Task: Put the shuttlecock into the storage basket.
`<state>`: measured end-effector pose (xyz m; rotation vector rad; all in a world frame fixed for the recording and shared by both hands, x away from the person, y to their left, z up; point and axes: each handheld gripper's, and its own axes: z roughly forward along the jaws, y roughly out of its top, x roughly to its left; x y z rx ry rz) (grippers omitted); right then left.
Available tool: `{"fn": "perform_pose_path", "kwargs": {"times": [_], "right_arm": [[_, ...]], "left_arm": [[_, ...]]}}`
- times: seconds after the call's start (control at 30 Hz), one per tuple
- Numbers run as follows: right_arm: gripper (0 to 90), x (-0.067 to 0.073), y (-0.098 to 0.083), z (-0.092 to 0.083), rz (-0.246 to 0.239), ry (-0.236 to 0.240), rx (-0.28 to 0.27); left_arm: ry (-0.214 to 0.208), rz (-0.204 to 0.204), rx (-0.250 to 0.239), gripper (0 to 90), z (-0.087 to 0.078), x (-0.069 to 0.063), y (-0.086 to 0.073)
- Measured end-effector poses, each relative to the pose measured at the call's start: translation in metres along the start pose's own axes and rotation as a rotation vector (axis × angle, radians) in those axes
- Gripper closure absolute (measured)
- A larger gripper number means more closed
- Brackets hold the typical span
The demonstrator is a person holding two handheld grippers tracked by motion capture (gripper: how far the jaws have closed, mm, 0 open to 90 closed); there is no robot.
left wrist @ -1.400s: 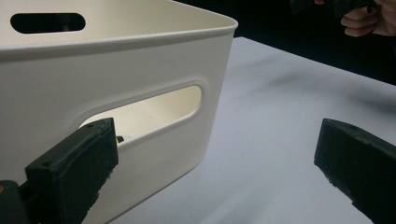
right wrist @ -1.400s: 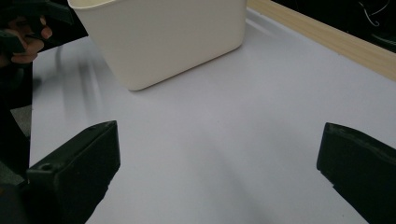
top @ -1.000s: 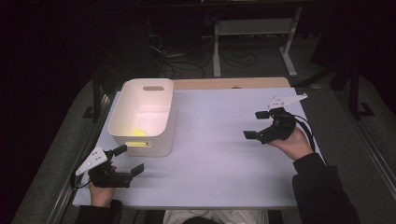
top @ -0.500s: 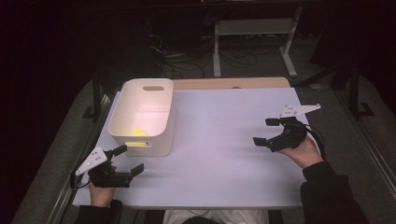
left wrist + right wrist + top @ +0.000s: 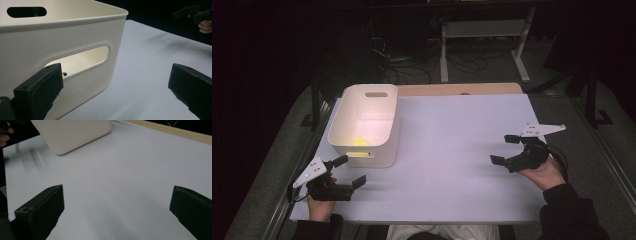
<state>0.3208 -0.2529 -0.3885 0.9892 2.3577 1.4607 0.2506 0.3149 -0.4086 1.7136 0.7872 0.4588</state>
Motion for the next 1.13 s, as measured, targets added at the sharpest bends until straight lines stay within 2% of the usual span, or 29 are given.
{"fn": "perform_pose_path", "kwargs": {"times": [0.5, 0.8, 1.13], "right_arm": [[0.0, -0.002, -0.028, -0.009, 0.031, -0.037, -0.011], [0.0, 0.000, -0.042, -0.015, 0.040, -0.078, -0.023], [0.0, 0.000, -0.052, -0.014, 0.056, -0.092, -0.003]], "left_arm": [[0.001, -0.001, 0.000, 0.0, 0.000, 0.000, 0.000], [0.003, -0.003, -0.001, 0.0, 0.000, 0.000, 0.000], [-0.001, -0.004, -0.003, 0.0, 0.001, 0.000, 0.000]]}}
